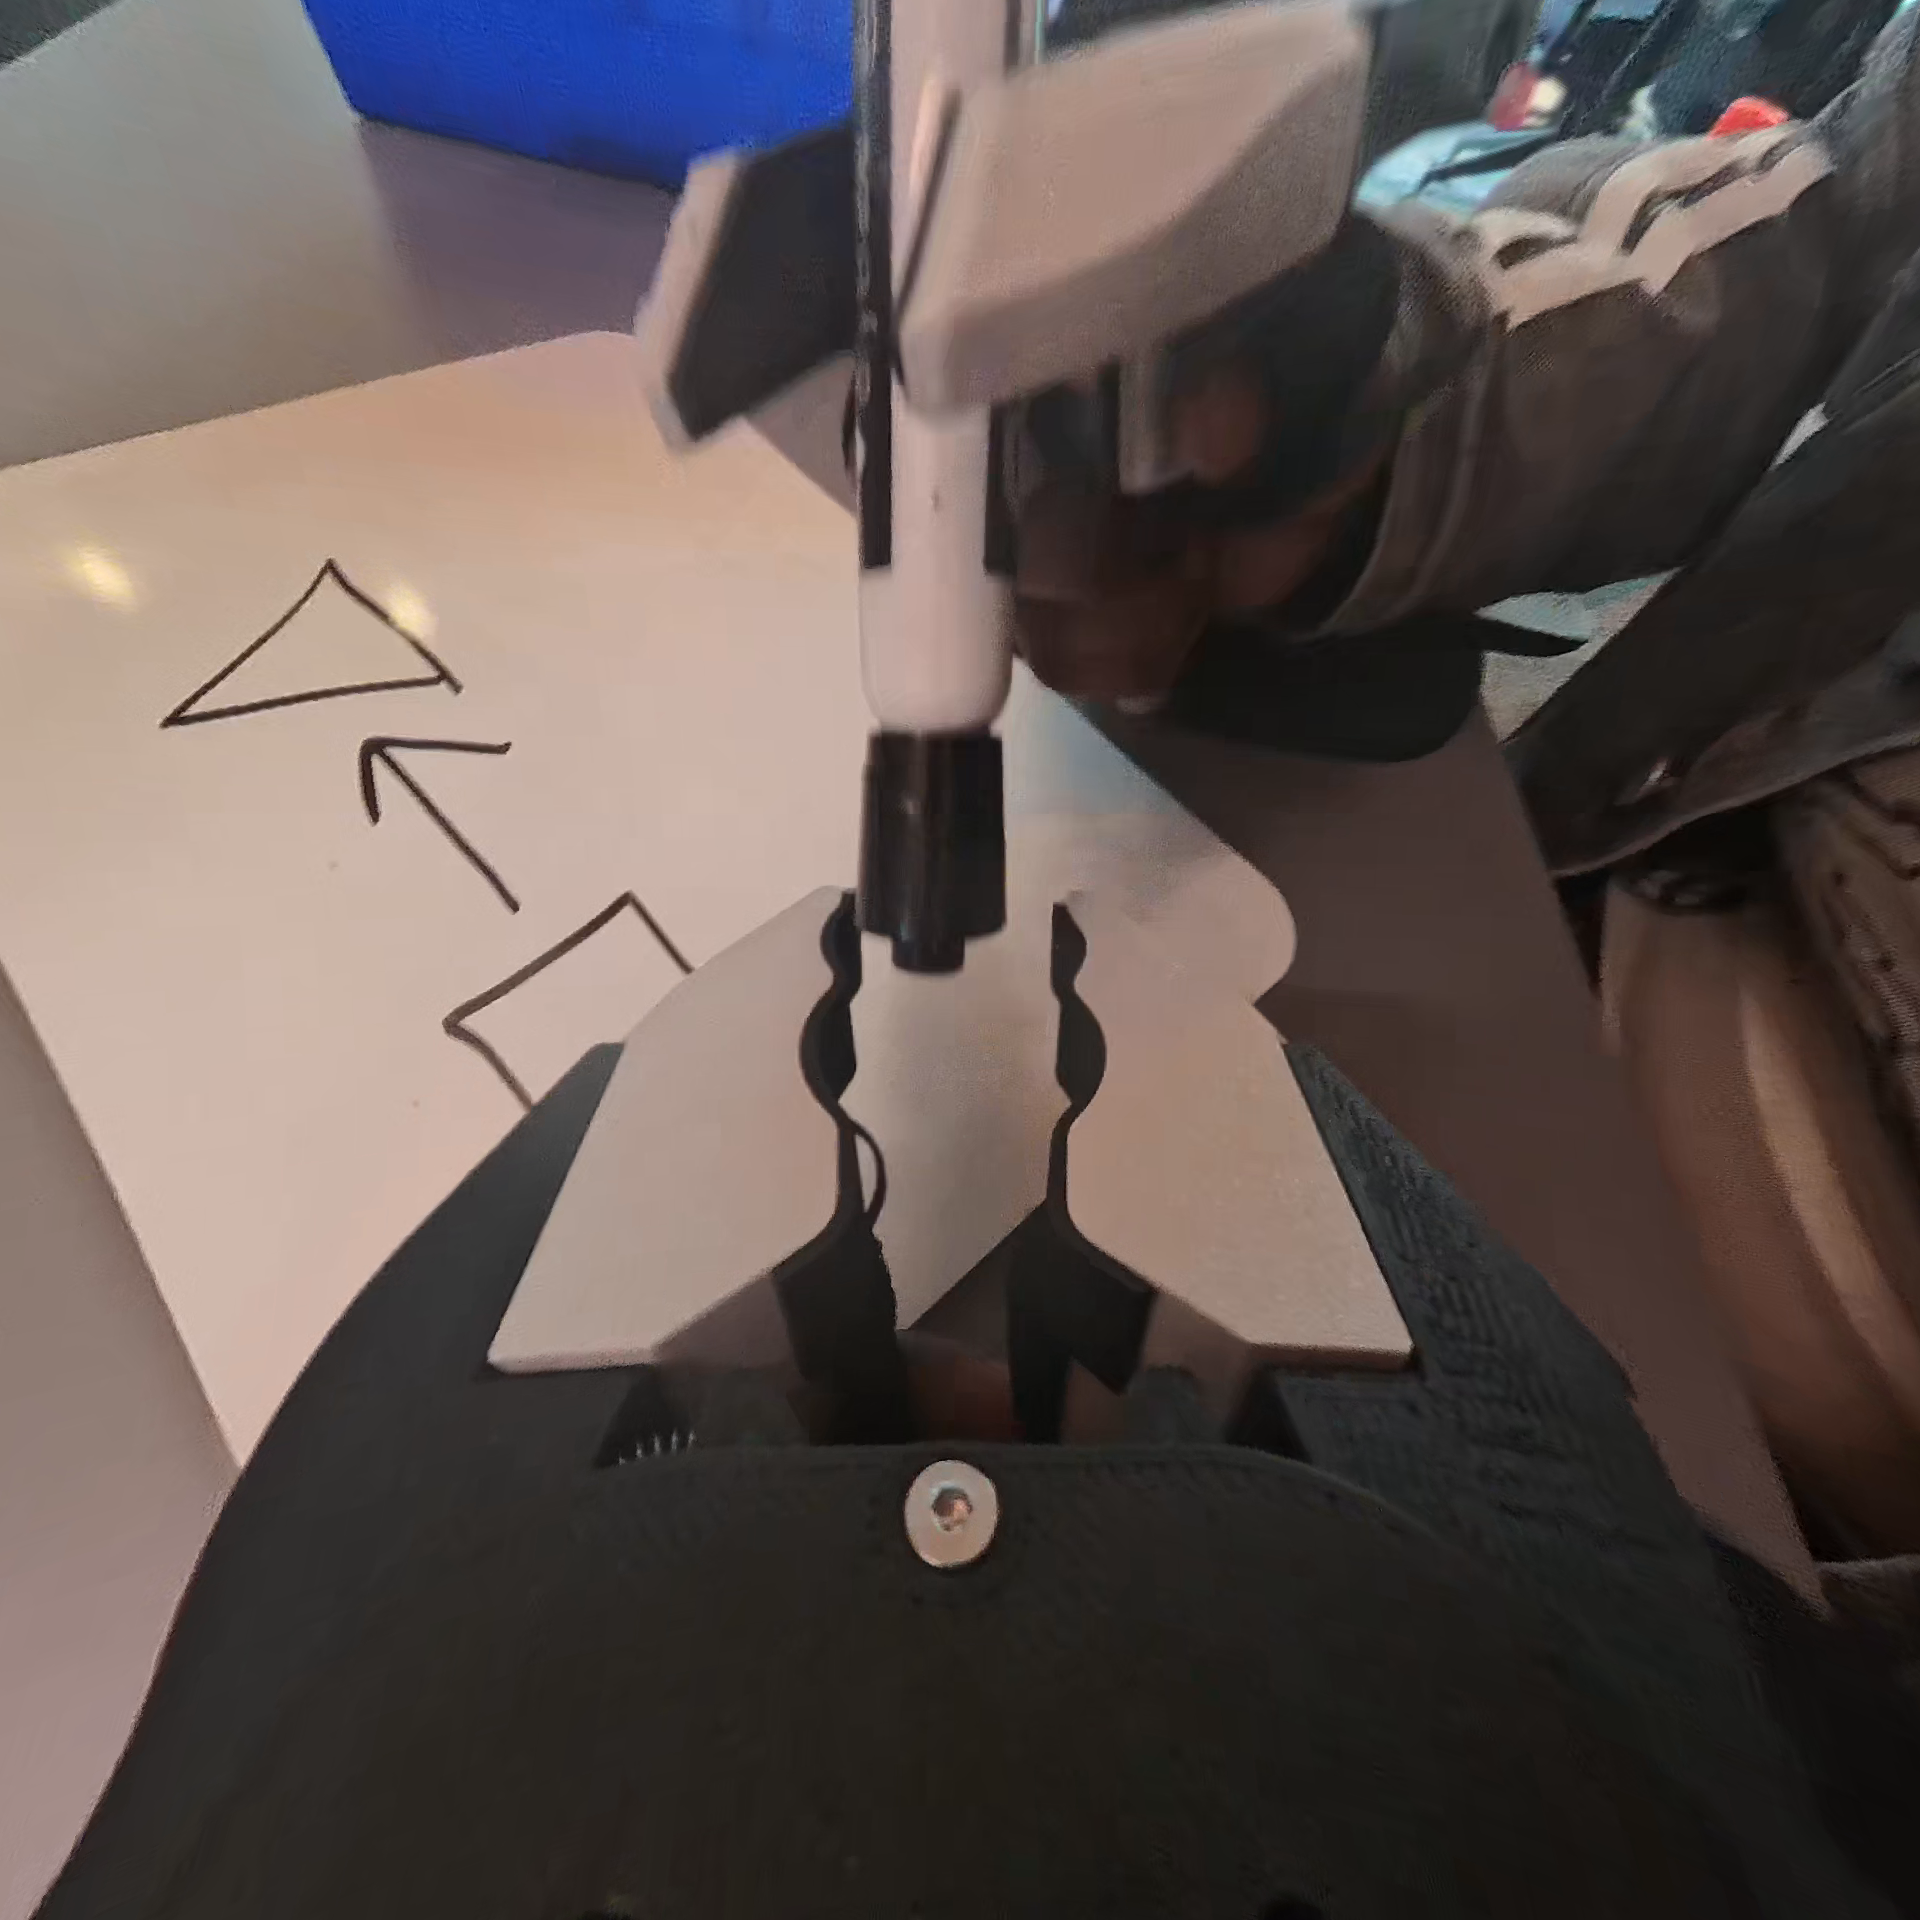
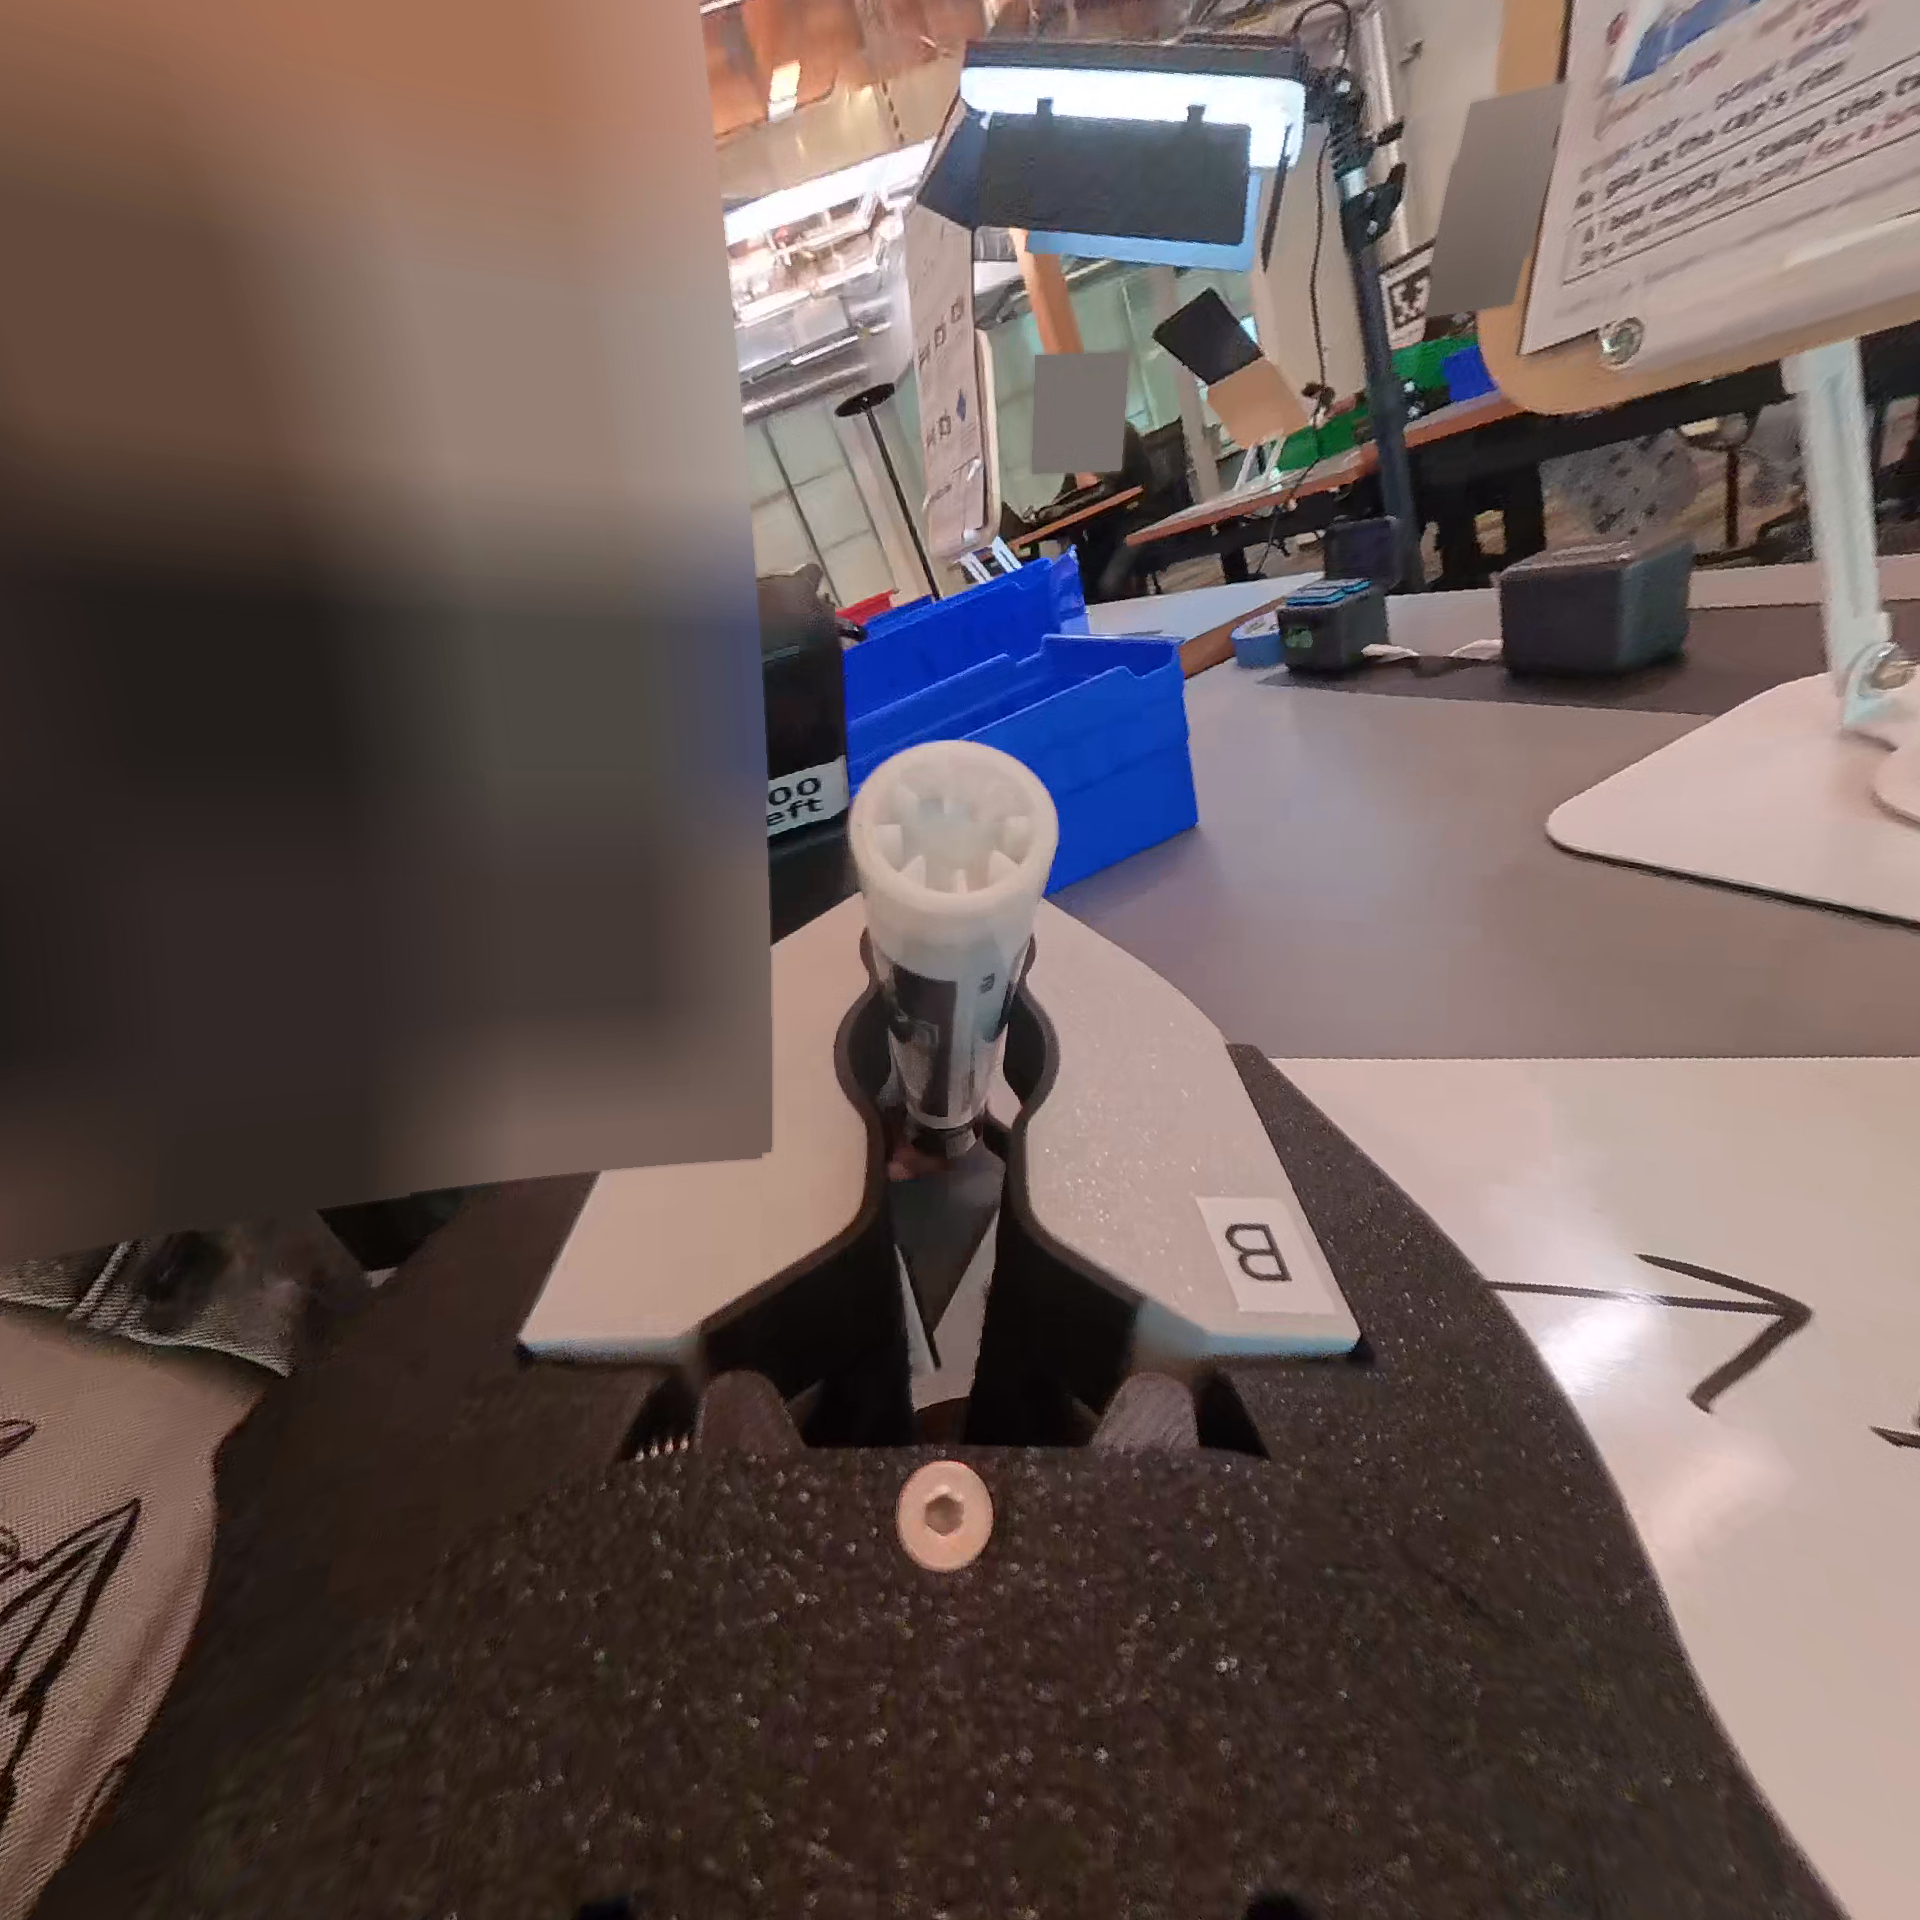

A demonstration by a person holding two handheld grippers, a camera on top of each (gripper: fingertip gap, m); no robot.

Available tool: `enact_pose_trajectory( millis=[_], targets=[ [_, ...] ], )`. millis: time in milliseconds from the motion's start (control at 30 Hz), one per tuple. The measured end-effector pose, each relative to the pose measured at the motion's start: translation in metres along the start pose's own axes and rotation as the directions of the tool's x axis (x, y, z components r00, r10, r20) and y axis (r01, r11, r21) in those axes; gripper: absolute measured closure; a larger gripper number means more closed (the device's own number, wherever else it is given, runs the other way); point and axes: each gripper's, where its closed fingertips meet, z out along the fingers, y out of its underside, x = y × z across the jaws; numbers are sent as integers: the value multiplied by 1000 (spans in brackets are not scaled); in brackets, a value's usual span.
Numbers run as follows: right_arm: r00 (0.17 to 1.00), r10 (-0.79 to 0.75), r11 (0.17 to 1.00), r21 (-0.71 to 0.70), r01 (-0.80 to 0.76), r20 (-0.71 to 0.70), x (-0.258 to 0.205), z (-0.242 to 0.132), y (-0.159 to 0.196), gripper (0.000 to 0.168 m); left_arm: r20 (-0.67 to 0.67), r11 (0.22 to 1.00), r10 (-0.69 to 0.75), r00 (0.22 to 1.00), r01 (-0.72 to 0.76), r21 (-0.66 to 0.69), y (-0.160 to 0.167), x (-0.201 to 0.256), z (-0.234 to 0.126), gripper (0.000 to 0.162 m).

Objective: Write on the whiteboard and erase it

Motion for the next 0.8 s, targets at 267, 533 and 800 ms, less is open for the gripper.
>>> enact_pose_trajectory(
  millis=[267, 533, 800],
  targets=[
    [1000, -7, 999, -41, 7, -7, -1, 5, 10, 150, 58, 997, 39, 998, -42, 63, -10, -4, -5, 147],
    [999, -14, 995, -98, 10, -39, 3, 3, 25, 150, 112, 994, 113, 987, -113, -3, 0, -7, -2, 149],
    [995, -88, 975, -206, 77, -44, 8, 6, 34, 148, 202, 972, 231, 952, -213, -103, 7, -27, -8, 148]
  ],
)
